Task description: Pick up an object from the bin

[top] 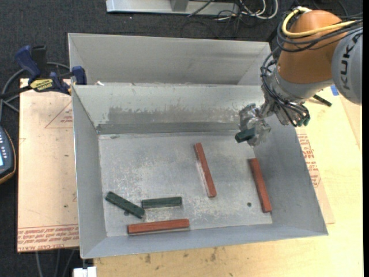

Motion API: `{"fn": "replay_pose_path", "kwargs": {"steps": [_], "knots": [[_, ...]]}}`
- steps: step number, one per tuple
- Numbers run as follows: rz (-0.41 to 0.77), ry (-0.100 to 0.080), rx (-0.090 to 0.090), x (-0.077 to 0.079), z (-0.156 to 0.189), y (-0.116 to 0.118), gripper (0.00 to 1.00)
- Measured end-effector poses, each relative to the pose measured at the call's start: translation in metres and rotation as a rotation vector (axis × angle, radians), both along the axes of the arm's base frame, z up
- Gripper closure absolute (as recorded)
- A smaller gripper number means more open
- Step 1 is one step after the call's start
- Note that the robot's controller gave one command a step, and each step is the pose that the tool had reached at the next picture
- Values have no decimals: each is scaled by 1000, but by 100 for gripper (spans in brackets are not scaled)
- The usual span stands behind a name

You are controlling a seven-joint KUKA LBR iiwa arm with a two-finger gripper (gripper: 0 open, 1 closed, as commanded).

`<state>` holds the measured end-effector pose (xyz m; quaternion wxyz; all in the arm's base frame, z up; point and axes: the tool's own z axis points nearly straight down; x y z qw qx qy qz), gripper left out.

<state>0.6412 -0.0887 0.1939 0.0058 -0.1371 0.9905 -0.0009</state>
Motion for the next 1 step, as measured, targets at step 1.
{"fn": "replay_pose_path", "kwargs": {"steps": [1], "knots": [[15, -2, -1, 8, 107, -12, 100]]}}
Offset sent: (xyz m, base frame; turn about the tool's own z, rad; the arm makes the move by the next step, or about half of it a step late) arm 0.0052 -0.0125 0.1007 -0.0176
